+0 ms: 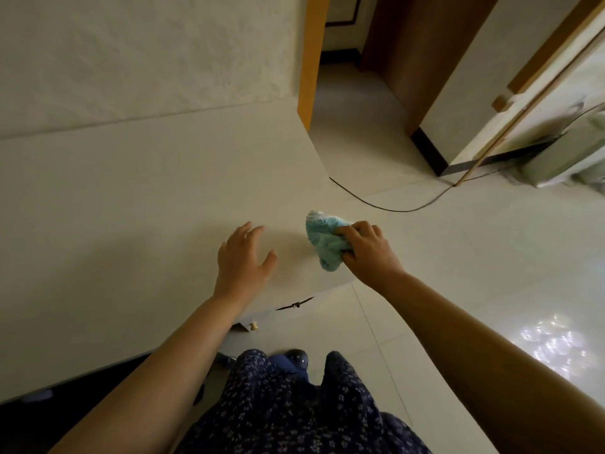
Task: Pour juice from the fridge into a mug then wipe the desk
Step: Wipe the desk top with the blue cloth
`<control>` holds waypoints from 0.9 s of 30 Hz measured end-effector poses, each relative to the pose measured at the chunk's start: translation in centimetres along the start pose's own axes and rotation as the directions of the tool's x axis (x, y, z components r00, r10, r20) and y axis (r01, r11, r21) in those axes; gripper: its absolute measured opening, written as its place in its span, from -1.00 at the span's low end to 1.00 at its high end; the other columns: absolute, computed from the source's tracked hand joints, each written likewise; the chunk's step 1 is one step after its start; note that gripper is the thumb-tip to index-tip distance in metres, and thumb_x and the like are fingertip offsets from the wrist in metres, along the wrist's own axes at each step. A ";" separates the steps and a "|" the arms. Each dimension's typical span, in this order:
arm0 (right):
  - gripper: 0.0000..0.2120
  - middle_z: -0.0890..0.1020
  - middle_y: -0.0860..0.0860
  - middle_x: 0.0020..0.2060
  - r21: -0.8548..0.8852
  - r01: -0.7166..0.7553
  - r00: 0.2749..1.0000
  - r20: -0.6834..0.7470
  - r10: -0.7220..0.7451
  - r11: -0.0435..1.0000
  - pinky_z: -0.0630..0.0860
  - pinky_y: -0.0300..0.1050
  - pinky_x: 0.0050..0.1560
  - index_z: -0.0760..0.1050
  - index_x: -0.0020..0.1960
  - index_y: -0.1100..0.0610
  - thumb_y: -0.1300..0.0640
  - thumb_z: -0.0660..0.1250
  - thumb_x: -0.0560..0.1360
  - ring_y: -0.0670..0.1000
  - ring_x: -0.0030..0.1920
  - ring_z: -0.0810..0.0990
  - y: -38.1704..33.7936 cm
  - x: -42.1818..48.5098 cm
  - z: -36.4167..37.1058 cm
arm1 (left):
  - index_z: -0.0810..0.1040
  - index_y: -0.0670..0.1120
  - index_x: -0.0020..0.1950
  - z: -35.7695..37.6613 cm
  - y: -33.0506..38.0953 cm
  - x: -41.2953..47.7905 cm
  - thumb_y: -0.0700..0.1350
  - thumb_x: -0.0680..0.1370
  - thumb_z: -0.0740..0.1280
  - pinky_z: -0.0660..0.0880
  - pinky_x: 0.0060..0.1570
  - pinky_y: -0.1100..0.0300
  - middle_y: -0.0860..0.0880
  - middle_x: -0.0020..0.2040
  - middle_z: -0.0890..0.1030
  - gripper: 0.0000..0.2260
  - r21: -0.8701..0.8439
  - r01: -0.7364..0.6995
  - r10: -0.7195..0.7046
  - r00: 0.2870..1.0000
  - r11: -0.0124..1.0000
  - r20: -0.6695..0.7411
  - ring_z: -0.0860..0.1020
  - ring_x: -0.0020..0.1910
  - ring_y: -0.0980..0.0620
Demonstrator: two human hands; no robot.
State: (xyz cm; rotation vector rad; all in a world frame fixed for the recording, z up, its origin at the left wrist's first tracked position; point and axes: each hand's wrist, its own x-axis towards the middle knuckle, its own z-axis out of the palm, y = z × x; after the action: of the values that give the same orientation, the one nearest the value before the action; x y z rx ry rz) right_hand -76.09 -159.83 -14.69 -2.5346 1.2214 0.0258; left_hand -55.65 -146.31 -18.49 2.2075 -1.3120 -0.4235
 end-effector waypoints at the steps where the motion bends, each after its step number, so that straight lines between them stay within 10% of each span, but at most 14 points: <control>1: -0.62 0.40 0.12 0.25 0.008 0.006 1.000 0.010 -0.007 1.000 0.41 0.07 0.21 0.34 0.33 0.03 0.06 0.22 0.53 0.16 0.23 0.35 0.2 0.5 0.4 | 0.37 -0.10 0.39 0.2 0.2 0.2 0.06 0.53 0.24 0.21 0.37 -0.21 -0.16 0.43 0.35 -0.53 0.014 0.014 -0.014 1.000 1.000 -0.001 0.26 0.45 -0.12; 9: -0.43 0.08 0.06 0.51 -0.100 0.206 0.903 0.403 -0.150 0.973 0.16 0.18 0.43 -0.04 0.50 -0.15 -0.17 0.08 0.55 0.18 0.49 0.04 2.4 1.5 5.0 | 0.35 -0.06 0.41 1.9 0.6 -1.4 0.14 0.53 0.21 0.16 0.39 -0.23 -0.14 0.46 0.30 -0.50 0.054 0.203 -0.203 0.979 0.978 -0.016 0.22 0.46 -0.13; 20: -0.48 -0.26 0.01 0.52 -0.262 0.254 0.911 0.388 -0.140 0.931 -0.25 0.23 0.45 -0.41 0.43 -0.21 -0.17 -0.19 0.59 0.12 0.49 -0.32 5.0 2.2 6.5 | 0.23 0.02 0.49 4.1 2.4 -6.2 0.26 0.49 0.02 0.00 0.43 -0.18 -0.11 0.51 0.21 -0.38 0.071 0.371 -0.368 0.928 0.926 -0.056 0.08 0.51 -0.12; 27: -0.46 -0.17 0.05 0.53 -0.237 0.250 0.920 0.362 -0.154 0.939 -0.19 0.23 0.46 -0.25 0.50 -0.13 -0.15 -0.13 0.59 0.16 0.51 -0.24 4.2 1.9 6.2 | 0.20 0.10 0.49 4.3 4.5 -8.5 0.29 0.46 -0.08 -0.06 0.44 -0.16 -0.08 0.52 0.16 -0.37 0.149 0.425 -0.413 0.905 0.893 -0.104 0.01 0.52 -0.10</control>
State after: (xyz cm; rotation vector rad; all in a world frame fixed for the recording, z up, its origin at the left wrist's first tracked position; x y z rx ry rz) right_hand -77.36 -161.82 -22.06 -2.7298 0.8636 0.6014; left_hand -65.13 -141.82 -19.40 2.6311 -0.8520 -0.3977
